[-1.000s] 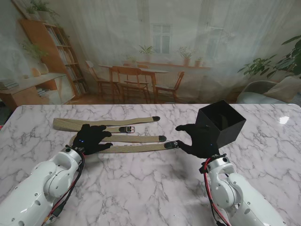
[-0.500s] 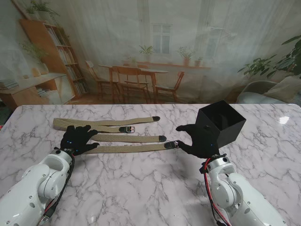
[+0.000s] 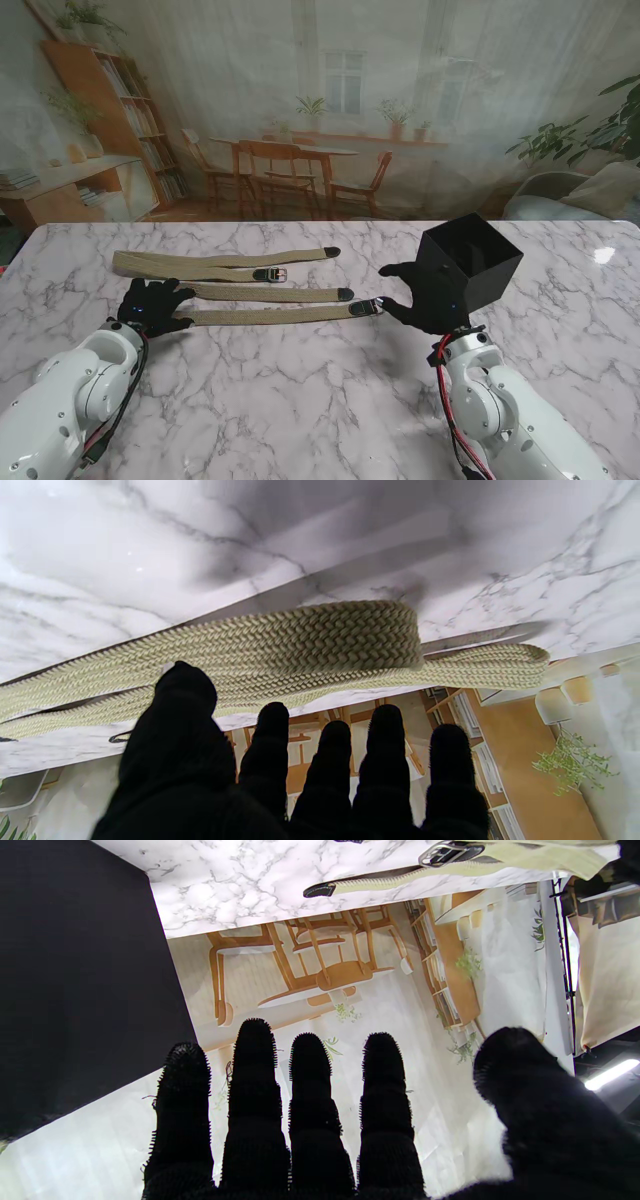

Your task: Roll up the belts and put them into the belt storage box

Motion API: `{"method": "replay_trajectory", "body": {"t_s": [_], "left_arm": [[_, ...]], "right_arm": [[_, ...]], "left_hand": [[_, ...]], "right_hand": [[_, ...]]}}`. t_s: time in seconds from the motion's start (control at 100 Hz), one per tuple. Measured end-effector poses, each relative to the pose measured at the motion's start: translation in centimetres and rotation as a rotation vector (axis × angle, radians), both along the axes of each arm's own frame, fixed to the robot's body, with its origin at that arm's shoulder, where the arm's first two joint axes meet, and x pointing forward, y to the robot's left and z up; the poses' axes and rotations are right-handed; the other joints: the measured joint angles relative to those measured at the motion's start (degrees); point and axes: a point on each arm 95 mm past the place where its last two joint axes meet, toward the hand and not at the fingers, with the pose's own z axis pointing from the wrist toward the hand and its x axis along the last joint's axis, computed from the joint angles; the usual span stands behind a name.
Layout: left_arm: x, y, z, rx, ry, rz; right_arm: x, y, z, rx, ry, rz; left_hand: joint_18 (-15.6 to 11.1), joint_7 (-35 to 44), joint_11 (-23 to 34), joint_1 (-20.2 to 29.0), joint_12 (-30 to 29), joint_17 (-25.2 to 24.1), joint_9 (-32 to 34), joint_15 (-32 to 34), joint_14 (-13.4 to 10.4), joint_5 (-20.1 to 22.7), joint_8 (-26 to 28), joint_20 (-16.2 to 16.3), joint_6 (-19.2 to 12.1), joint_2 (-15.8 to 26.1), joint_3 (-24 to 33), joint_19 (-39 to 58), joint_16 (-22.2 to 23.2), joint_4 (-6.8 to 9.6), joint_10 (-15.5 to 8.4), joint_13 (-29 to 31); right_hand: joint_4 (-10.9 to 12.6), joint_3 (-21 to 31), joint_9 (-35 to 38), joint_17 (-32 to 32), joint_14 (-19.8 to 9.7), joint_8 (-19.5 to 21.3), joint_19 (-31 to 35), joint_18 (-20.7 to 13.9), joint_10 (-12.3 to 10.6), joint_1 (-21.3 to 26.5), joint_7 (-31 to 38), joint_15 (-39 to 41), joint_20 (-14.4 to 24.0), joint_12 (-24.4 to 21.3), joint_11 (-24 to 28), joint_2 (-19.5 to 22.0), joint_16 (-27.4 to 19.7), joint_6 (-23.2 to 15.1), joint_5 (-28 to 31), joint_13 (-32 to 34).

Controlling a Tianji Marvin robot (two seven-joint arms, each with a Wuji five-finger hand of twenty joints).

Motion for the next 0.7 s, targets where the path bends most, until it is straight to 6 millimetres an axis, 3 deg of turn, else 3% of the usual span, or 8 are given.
{"method": "replay_trajectory", "body": {"t_s": [0.42,0.57,0.7], "left_arm": [[-0.4,1.4,-1.1,0.068,0.074,0.03],[-0.7,1.6,-1.4,0.091,0.063,0.038],[-0.7,1.9,-1.8,0.098,0.063,0.046]], "right_arm": [[0.1,0.0,-0.1,-0.004,0.003,-0.003],[0.1,0.0,-0.1,-0.004,0.003,-0.004],[0.1,-0.1,-0.1,-0.002,0.0,-0.006]], "left_hand": [[-0.7,5.2,0.7,6.0,-0.6,0.0,-3.5,0.0,-0.3,1.6,1.7,0.0,-1.5,-0.5,2.1,0.0,0.0,0.11,0.0,-0.9],[-0.8,9.1,1.8,7.4,-0.6,0.0,-4.3,0.0,-0.4,2.9,5.9,0.0,-4.2,-1.1,2.9,0.0,0.0,0.12,0.0,-0.9],[-0.8,3.4,2.0,7.3,-0.6,-0.3,-5.6,0.0,-0.4,-0.1,-0.6,0.0,-4.3,-1.1,2.8,0.0,0.0,0.12,-0.1,-1.8]], "right_hand": [[0.0,0.0,0.0,-0.1,0.0,0.6,-0.1,0.0,0.0,0.0,0.0,0.0,0.3,0.0,0.0,0.0,0.0,0.0,0.0,0.0],[0.0,0.0,-0.1,-0.1,0.0,0.6,-0.1,0.0,0.0,0.0,0.0,0.0,0.3,0.0,0.0,0.0,0.0,0.0,0.0,-0.1],[0.0,0.0,-0.1,-0.1,0.0,0.6,-0.1,0.0,0.0,0.0,0.0,0.0,0.3,0.0,0.1,0.0,0.0,0.0,0.0,-0.1]]}}
